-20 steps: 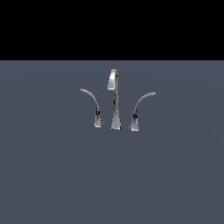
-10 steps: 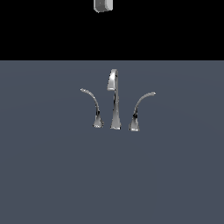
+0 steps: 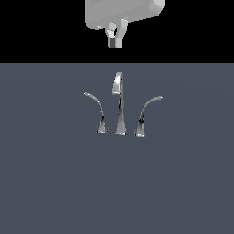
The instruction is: Turn on the faucet by rotating a designated handle.
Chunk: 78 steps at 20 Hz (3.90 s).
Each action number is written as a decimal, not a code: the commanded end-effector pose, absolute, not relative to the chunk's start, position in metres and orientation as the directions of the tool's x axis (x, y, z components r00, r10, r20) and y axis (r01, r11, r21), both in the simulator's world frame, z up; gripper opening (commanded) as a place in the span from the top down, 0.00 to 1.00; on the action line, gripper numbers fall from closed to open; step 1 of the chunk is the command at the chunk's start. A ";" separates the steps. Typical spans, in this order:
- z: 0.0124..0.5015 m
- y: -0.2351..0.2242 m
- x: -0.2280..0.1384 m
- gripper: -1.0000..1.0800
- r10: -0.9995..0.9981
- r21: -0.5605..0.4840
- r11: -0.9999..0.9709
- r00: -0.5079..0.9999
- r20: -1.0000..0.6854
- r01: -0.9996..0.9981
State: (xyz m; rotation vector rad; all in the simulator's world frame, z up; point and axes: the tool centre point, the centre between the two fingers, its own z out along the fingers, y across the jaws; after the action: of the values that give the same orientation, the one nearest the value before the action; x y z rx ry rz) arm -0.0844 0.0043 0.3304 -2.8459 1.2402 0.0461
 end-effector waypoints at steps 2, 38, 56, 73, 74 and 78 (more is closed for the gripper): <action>0.313 -0.004 -0.064 1.00 -0.794 -0.019 -0.607 0.607 -0.039 -0.795; 0.170 -0.149 0.056 1.00 -0.986 0.000 0.167 -0.167 0.000 -0.986; 0.170 -0.160 0.012 1.00 -0.986 0.000 0.167 -0.167 0.000 -0.986; 0.170 -0.136 -0.026 1.00 -0.986 -0.001 0.166 -0.166 0.000 -0.986; 0.170 -0.135 -0.029 1.00 -0.986 -0.001 0.166 -0.166 0.000 -0.986; 0.169 -0.134 -0.028 1.00 -0.985 -0.006 0.175 -0.175 0.002 -0.985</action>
State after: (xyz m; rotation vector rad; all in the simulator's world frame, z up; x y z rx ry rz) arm -0.0261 -0.1418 0.1691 -2.0089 2.4113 -0.0132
